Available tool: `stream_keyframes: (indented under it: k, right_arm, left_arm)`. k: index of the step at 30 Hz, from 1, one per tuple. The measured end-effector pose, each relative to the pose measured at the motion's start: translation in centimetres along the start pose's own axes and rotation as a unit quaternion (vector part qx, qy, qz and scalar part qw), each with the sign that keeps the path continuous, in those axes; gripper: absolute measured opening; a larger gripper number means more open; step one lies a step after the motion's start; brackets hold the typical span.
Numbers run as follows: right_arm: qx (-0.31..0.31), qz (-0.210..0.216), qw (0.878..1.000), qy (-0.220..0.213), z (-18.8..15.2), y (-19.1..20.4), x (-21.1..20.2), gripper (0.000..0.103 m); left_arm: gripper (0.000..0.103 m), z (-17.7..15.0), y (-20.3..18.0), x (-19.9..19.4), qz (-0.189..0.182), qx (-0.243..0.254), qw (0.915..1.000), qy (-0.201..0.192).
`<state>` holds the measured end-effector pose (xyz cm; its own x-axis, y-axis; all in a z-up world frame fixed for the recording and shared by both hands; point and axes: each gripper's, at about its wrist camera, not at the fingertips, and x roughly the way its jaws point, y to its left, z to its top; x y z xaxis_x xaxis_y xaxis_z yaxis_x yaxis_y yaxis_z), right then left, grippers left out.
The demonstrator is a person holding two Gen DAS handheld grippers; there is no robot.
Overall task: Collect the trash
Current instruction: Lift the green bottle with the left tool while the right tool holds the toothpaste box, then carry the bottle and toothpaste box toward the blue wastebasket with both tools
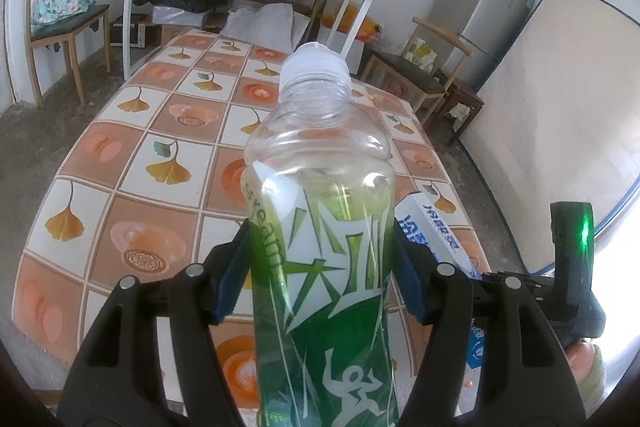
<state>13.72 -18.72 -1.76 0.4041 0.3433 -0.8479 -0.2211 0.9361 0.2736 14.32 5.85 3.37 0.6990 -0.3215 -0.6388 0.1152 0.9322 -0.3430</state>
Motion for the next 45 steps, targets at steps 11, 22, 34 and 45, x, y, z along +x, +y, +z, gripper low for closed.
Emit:
stream_keyframes:
  k: [11,22,34,45]
  right_arm:
    - [0.003,0.015,1.0,-0.017,0.5,0.2,-1.2,0.035]
    - [0.009,0.026,0.999,-0.046,0.0,-1.1,-4.4,0.035]
    - [0.07,0.02,0.992,-0.104,-3.2,-7.1,-10.8,0.035]
    - [0.24,-0.082,0.948,-0.193,-10.6,-19.9,-19.4,0.035]
  left_arm:
    - [0.061,-0.4,-0.5,-1.1,0.01,0.011,0.9998,-0.015]
    - [0.061,-0.9,-3.4,-2.6,0.007,0.027,0.9993,-0.027]
    - [0.061,-2.4,-11.0,-2.2,-0.065,0.059,0.9961,-0.008]
    - [0.061,-1.9,-22.7,3.2,-0.19,0.141,0.9688,0.075]
